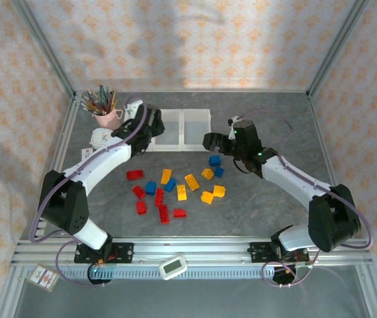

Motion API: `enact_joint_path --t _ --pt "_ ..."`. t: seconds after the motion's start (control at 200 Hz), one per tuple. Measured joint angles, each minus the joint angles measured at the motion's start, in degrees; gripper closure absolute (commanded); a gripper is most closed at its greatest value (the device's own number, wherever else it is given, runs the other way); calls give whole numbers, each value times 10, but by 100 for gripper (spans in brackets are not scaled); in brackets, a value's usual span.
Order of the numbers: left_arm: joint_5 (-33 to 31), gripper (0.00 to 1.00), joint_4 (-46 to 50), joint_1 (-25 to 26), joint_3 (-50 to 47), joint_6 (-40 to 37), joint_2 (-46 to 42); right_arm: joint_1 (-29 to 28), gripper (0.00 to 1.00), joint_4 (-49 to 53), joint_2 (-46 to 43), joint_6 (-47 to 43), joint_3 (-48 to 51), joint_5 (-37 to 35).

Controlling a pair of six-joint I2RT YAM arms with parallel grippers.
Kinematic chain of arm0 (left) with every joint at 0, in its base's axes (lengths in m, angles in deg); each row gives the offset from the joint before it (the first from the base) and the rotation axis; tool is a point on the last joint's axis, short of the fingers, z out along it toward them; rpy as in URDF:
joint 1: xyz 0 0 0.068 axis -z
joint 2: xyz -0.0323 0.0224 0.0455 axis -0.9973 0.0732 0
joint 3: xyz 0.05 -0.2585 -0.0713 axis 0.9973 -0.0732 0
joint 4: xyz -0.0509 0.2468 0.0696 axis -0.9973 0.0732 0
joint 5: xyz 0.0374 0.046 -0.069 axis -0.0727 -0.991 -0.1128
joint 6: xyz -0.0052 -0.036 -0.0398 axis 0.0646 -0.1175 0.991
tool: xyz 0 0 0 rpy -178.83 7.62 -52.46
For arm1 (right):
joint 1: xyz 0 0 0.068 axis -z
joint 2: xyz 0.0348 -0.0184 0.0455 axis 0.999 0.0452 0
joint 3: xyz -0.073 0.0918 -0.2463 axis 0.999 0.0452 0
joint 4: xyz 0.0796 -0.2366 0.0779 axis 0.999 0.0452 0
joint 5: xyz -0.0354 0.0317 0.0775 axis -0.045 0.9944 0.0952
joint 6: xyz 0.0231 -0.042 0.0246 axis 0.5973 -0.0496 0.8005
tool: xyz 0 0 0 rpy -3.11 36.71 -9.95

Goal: Sort the legos into containers by color
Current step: Pick up the lego from the center of the table.

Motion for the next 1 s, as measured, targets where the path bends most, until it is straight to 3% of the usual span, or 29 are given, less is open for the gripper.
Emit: enact_joint_path --t 0.285,0.48,0.631,1.001 --pt "55 25 -3 146 -28 56 8 57 0 64 -82 20 75 -12" --pt "59 21 -1 215 32 91 103 103 0 82 -94 29 117 -8" --pt "58 17 9 237 115 102 199 140 0 80 -94 35 140 12" --pt "37 14 67 238 270 102 373 194 0 40 -90 37 163 54"
